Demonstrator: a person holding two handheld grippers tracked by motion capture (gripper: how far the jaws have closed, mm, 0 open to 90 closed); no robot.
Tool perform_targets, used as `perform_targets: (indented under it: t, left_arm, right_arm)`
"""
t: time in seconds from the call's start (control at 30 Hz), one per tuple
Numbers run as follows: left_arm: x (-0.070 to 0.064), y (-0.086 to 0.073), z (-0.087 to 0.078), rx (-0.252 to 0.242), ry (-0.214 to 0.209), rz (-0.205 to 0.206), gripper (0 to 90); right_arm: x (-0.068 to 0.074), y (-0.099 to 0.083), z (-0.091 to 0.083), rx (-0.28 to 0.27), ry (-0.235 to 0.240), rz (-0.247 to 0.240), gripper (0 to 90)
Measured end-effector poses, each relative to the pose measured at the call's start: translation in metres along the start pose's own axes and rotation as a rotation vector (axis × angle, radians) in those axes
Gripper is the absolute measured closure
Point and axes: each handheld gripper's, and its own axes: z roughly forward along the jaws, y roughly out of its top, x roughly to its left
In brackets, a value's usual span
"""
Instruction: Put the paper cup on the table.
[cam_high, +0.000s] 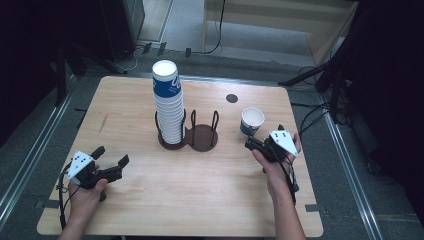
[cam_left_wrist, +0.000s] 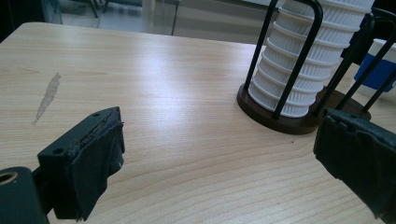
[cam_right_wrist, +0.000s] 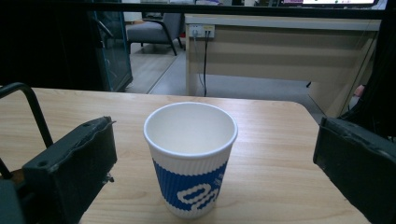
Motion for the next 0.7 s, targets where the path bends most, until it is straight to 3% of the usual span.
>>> perform_targets:
  t: [0.7]
  left_arm:
    - [-0.001, 0.000, 0.000, 0.009, 0.000, 0.004, 2.5]
  right_arm:
    - [-0.021, -0.024, -0.039, 0.016, -0.016, 0.000, 0.0]
